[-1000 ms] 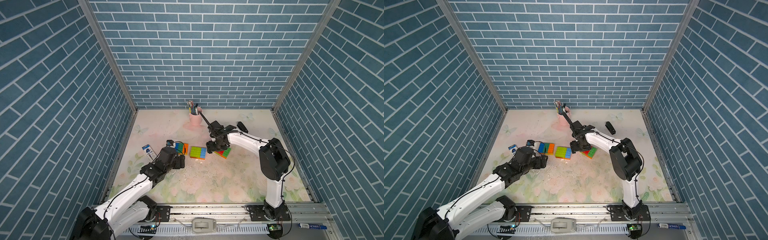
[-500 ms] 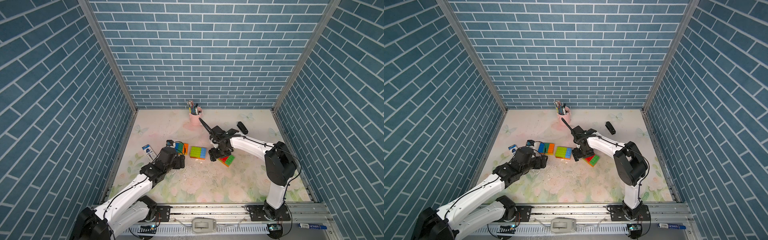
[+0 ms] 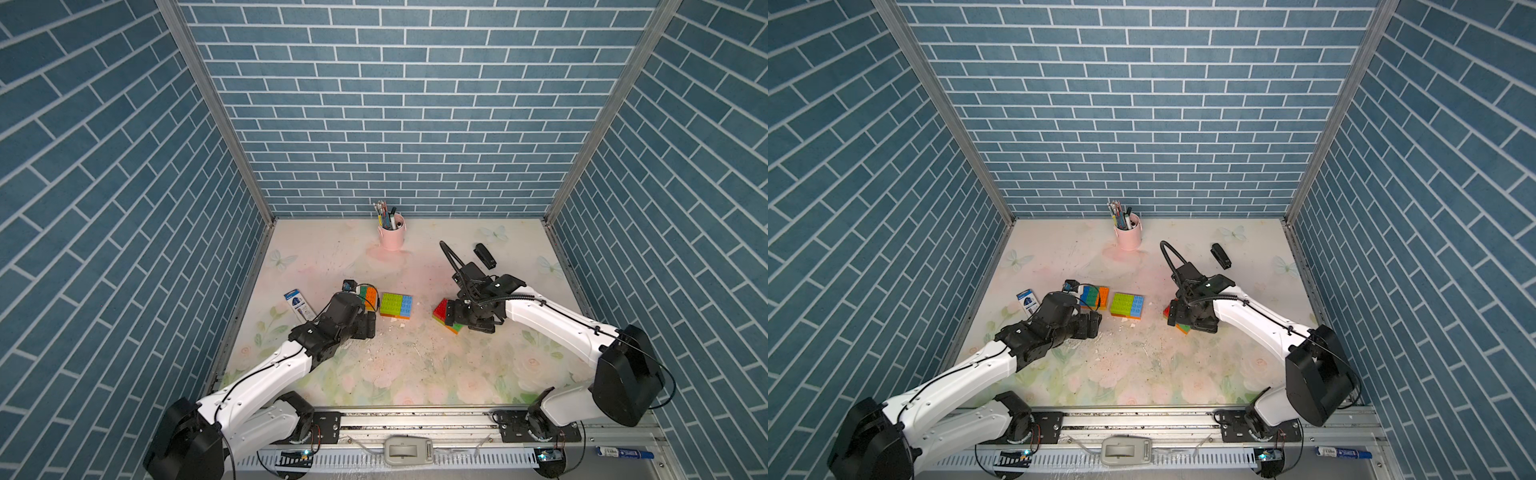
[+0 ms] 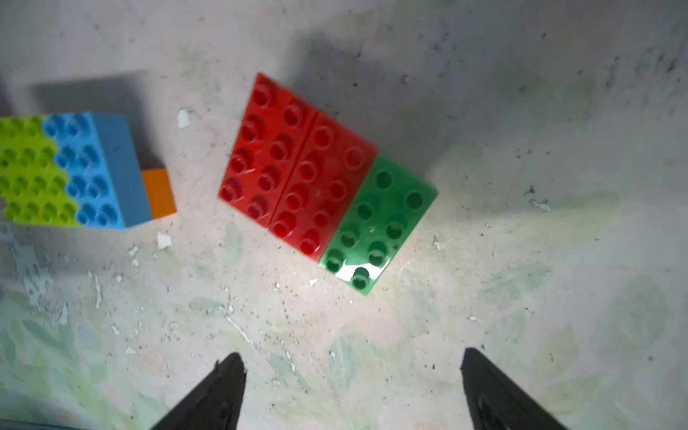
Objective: Assemble a rectangle with lego
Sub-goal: Adjust the lego brick at the center of the board.
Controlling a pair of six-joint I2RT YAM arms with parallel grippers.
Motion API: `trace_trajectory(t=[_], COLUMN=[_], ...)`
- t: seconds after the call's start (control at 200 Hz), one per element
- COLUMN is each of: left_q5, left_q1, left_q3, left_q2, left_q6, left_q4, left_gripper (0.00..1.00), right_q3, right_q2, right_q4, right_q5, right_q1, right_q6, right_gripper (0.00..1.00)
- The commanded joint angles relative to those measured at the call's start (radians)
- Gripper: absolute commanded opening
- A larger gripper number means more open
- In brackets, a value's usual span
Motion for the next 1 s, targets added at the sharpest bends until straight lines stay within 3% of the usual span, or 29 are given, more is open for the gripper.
trace_trajectory(t=[0.0, 0.415, 0.905, 0.995], left_q5=[-0.003, -0.007, -0.019, -0.052], left_q1=[-0.017, -0.018, -0.018, -0.017], left_q3=[0.022, -0.001, -0.015, -0.008], left_q2=[0.015, 0.006, -0.024, -0.049], left_q6=[0.011, -0.002, -0.002, 0.004], left_q4=[0.021, 0.028, 0.007, -0.028], left_gripper=[0.88, 0.88, 0.88, 0.88], right_q3=[-0.044, -0.001, 0.194, 0.202], right_q2=[0.029, 0.165, 0.306, 0.278], right_q4=[0.153, 0.271, 0.193, 0.143], right_q5=[-0.085, -0.13, -0.171, -0.126], right_q1=[-0.045, -0.121, -0.123, -0.131], right_q6=[0.109, 0.045, -0.081, -0.106], right_gripper=[0.92, 0.91, 0.87, 0.87])
